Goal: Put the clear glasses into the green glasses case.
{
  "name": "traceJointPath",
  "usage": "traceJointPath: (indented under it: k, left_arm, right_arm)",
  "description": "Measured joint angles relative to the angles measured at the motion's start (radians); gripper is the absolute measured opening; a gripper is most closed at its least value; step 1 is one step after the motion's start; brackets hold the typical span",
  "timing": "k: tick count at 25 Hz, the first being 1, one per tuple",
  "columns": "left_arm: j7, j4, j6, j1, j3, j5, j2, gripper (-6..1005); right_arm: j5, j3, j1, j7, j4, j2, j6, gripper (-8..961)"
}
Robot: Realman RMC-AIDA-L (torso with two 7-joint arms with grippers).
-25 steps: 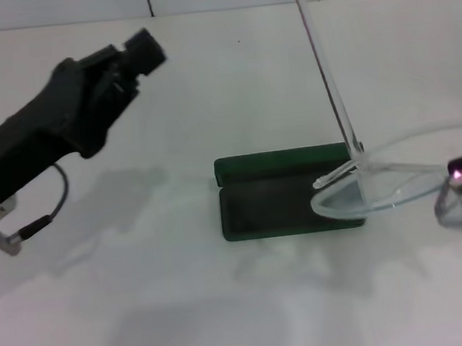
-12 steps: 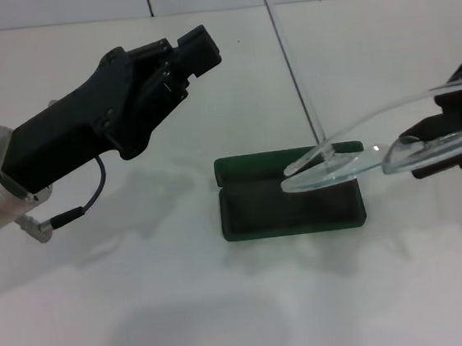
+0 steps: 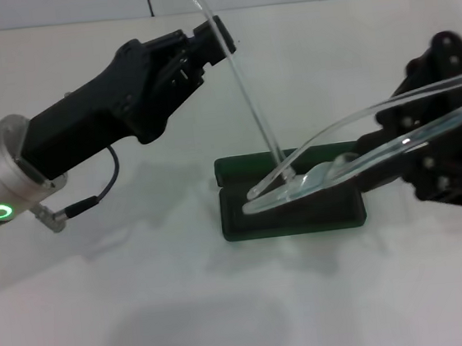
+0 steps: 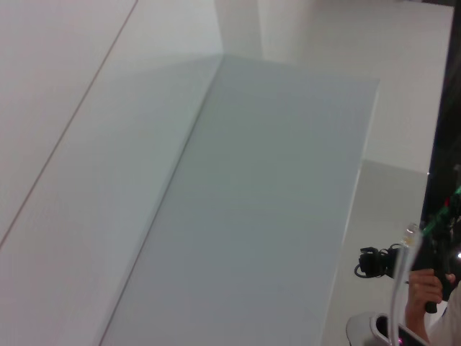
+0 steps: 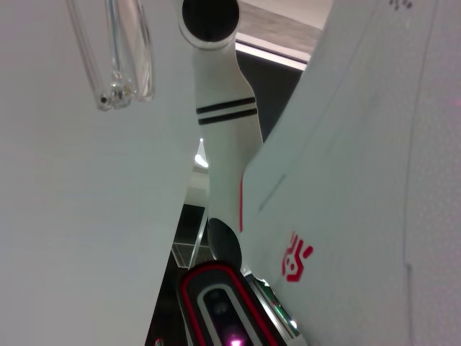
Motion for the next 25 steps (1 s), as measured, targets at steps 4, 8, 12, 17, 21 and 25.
traceJointPath:
  k: [4, 8, 12, 17, 21, 25]
  left_arm:
    - [0.000, -0.026, -0.006, -0.028, 0.010, 0.000, 0.000, 66]
    - [0.000, -0.022, 0.001, -0.032, 0.016, -0.006, 0.000, 66]
    - [0.001, -0.021, 0.012, -0.031, 0.016, -0.006, 0.000, 66]
    - [0.008, -0.021, 0.039, -0.025, 0.016, -0.003, 0.000, 66]
    - [0.008, -0.021, 0.043, -0.020, 0.016, -0.003, 0.000, 66]
    - [0.008, -0.021, 0.044, -0.018, 0.016, -0.001, 0.000, 66]
  right_arm:
    - [-0.024, -0.036, 0.013, -0.024, 0.030, 0.004, 0.045, 53]
    - [-0.028, -0.064, 0.015, -0.031, 0.035, 0.004, 0.075, 53]
    - [-0.028, -0.062, 0.012, -0.031, 0.035, 0.004, 0.079, 52]
    - [-0.028, -0.062, 0.008, -0.032, 0.036, 0.002, 0.091, 52]
    - [-0.028, -0.058, 0.001, -0.032, 0.038, 0.002, 0.100, 52]
    - [-0.028, -0.058, -0.008, -0.032, 0.039, 0.002, 0.120, 52]
